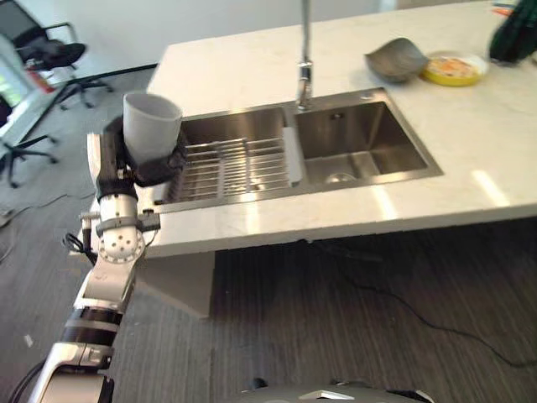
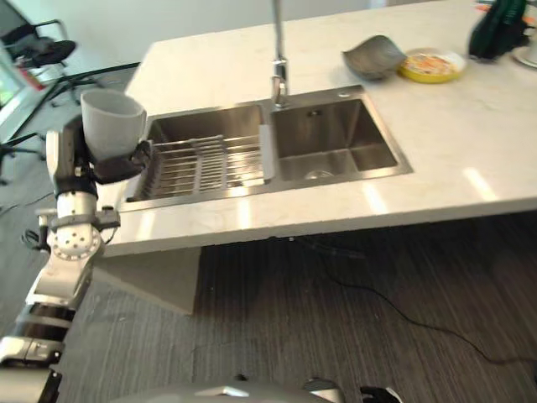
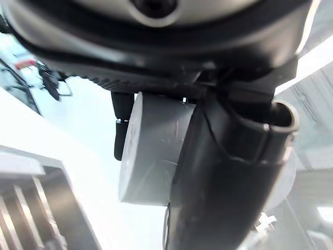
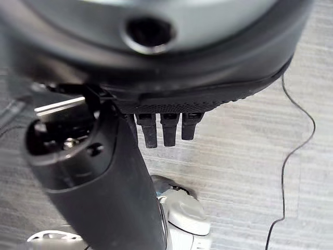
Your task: Place the dishes in the dishwasher.
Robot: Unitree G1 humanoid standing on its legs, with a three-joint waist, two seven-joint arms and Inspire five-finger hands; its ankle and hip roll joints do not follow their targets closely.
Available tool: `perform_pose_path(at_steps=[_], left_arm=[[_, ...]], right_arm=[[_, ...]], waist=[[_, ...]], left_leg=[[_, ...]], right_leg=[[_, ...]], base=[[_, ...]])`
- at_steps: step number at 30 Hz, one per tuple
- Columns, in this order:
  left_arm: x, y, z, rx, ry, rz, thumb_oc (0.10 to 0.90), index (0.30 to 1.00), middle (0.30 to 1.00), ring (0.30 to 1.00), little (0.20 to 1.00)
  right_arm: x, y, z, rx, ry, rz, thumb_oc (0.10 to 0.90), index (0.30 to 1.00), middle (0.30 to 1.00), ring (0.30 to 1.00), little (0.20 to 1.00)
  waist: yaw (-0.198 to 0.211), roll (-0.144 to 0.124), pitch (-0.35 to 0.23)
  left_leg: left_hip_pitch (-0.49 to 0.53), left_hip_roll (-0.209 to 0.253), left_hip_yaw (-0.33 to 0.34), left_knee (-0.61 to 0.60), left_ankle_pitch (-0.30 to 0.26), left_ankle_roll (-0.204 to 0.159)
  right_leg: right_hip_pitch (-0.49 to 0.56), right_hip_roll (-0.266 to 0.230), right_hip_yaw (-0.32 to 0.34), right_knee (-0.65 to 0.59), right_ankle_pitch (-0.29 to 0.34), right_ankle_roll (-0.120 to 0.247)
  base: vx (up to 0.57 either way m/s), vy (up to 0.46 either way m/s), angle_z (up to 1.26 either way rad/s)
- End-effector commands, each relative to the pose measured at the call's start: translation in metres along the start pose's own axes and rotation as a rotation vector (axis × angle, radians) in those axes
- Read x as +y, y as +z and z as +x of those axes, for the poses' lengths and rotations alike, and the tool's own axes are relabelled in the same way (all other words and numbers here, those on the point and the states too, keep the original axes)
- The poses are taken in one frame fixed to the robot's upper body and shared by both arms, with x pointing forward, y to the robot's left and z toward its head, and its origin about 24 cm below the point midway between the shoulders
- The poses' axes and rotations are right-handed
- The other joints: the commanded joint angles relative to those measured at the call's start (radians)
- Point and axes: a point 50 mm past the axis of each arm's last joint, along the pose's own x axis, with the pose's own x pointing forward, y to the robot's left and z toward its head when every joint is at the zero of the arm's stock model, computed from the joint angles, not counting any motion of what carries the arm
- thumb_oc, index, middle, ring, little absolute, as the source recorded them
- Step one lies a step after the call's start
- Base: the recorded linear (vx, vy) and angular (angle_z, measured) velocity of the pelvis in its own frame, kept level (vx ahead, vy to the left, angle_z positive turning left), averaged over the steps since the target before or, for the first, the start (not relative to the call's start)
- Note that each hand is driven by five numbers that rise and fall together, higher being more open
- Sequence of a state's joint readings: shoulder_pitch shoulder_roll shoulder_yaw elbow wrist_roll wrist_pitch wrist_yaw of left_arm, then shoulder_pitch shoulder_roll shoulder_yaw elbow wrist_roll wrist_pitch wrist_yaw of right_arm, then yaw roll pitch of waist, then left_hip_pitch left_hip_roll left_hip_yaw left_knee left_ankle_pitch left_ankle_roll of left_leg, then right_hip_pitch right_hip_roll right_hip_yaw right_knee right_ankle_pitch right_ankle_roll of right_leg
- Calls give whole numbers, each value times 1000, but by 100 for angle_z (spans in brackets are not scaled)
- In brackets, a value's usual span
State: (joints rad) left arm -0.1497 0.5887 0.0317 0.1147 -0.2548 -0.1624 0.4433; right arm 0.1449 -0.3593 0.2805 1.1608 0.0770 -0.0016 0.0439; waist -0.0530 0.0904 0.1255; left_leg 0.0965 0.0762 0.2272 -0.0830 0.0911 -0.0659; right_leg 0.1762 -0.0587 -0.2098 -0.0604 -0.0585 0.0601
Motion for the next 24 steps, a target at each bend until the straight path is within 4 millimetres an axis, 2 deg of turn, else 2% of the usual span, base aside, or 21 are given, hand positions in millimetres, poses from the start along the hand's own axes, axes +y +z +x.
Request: perform_pose_path(at_steps=[1, 2, 3, 4, 5, 6, 8, 9, 10, 11, 12, 14, 15, 16, 18, 20, 22, 23, 24], left_arm=[[46, 63, 28, -293, 210, -187, 400, 300, 300, 300, 300], [53, 54, 15, -264, 221, -205, 400, 300, 300, 300, 300], [57, 51, 11, -255, 229, -212, 400, 300, 300, 300, 300], [57, 51, 11, -255, 229, -213, 400, 300, 300, 300, 300], [56, 52, 8, -260, 220, -222, 400, 300, 300, 300, 300], [56, 56, 4, -281, 206, -205, 400, 300, 300, 300, 300], [52, 66, 2, -328, 174, -186, 400, 300, 300, 300, 300], [52, 66, 2, -328, 174, -186, 400, 300, 300, 300, 300], [52, 71, 0, -355, 158, -152, 400, 300, 300, 300, 300], [46, 83, -2, -411, 122, -137, 400, 300, 300, 300, 300], [43, 89, -3, -442, 102, -132, 400, 300, 300, 300, 300], [35, 95, -5, -468, 58, -123, 400, 300, 300, 300, 300], [35, 95, -5, -468, 58, -123, 400, 300, 300, 300, 300], [28, 98, -5, -482, 16, -105, 400, 300, 300, 300, 300], [25, 96, -6, -472, 6, -99, 400, 300, 300, 300, 300], [26, 95, -6, -462, 16, -91, 400, 300, 300, 300, 300], [25, 95, -6, -458, 12, -87, 400, 300, 300, 300, 300], [21, 96, -5, -458, -4, -94, 400, 300, 300, 300, 300], [6, 94, -4, -444, -43, -128, 400, 300, 300, 300, 300]], right_arm=[[-6, 7, 1, -11, -1, -86, 800, 900, 900, 900, 900], [-10, 10, 1, -29, -17, -111, 800, 900, 900, 900, 900], [-14, 10, 0, -35, -24, -112, 800, 900, 900, 900, 900], [-14, 10, 0, -35, -25, -112, 800, 900, 900, 900, 900], [-16, 8, -1, -36, -35, -94, 800, 900, 900, 900, 900], [-21, 7, -2, -41, -57, -68, 800, 900, 900, 900, 900], [-24, 6, -2, -38, -74, -67, 800, 900, 900, 900, 900], [-24, 6, -2, -38, -74, -67, 800, 900, 900, 900, 900], [-24, 3, -2, -33, -78, -64, 800, 900, 900, 900, 900], [-19, -6, -3, -9, -80, -18, 800, 900, 900, 900, 900], [-16, -11, -3, 8, -81, 17, 800, 900, 900, 900, 900], [-10, -12, -2, 15, -77, 76, 800, 900, 900, 900, 900], [-10, -12, -2, 15, -77, 76, 800, 900, 900, 900, 900], [1, -18, -2, 39, -47, 102, 800, 900, 900, 900, 900], [4, -15, -1, 29, -43, 98, 800, 900, 900, 900, 900], [5, 0, 1, -7, -48, 93, 800, 900, 900, 900, 900], [9, 7, 2, -32, -41, 117, 800, 900, 900, 900, 900], [11, 11, 3, -52, -38, 138, 800, 900, 900, 900, 900], [14, 19, 3, -78, -31, 134, 800, 900, 900, 900, 900]], waist=[[47, -24, 52], [100, -10, 78], [127, 1, 88], [123, 2, 84], [134, 8, 85], [161, 11, 91], [166, 6, 86], [162, 6, 85], [160, 0, 75], [129, -14, 56], [123, -22, 45], [124, -31, 27], [124, -31, 27], [124, -30, 7], [122, -28, 2], [127, -37, -1], [126, -53, 17], [105, -63, 28], [54, -63, 55]], left_leg=[[-27, 81, -45, 103, 9, -115], [-86, 81, -96, 120, 51, -131], [-122, 87, -104, 102, 89, -145], [-130, 86, -109, 100, 96, -143], [-156, 91, -111, 77, 122, -149], [-195, 121, -102, 32, 161, -166], [-213, 146, -35, 54, 148, -150], [-217, 145, -39, 59, 145, -150], [-198, 160, 8, 86, 109, -155], [-161, 189, 196, 129, 74, -140], [-134, 203, 279, 147, 51, -135], [-81, 185, 333, 149, 4, -119], [-81, 185, 333, 149, 4, -119], [-54, 154, 333, 90, -13, -99], [-48, 136, 321, 57, -4, -88], [-33, 105, 287, 20, -11, -62], [-15, 69, 263, 9, -51, -22], [-4, 45, 236, 6, -74, -1], [5, 32, 162, -2, -89, 17]], right_leg=[[-32, -79, -67, -15, 44, 74], [-28, -87, -131, -12, 41, 73], [-33, -97, -182, -11, 44, 73], [-38, -97, -187, -12, 49, 73], [-46, -106, -230, -12, 52, 75], [-54, -129, -300, -10, 52, 81], [-55, -143, -393, -12, 57, 81], [-54, -143, -397, -13, 56, 82], [-41, -142, -429, -17, 38, 83], [-45, -140, -521, -12, 53, 65], [-45, -150, -579, -10, 67, 61], [-38, -168, -643, 6, 84, 56], [-38, -168, -643, 6, 84, 56], [-27, -187, -686, 36, 100, 66], [-24, -194, -694, 53, 110, 72], [-14, -220, -696, 111, 114, 88], [-32, -295, -675, 276, 144, 131], [-61, -340, -613, 376, 187, 173], [-144, -340, -422, 499, 221, 191]], base=[[-229, -130, 79], [-279, -124, 89], [-237, -88, 91], [-196, -50, 172], [-198, -45, 222], [-289, -89, 190], [-231, -99, 154], [-103, -99, 301], [-213, -83, 309], [-293, -51, 225], [-275, 36, 227], [-63, 107, 299], [61, 205, 208], [128, 272, 143], [112, 234, 145], [125, 269, 103], [199, 345, 64], [256, 343, 46], [131, 311, 63]])
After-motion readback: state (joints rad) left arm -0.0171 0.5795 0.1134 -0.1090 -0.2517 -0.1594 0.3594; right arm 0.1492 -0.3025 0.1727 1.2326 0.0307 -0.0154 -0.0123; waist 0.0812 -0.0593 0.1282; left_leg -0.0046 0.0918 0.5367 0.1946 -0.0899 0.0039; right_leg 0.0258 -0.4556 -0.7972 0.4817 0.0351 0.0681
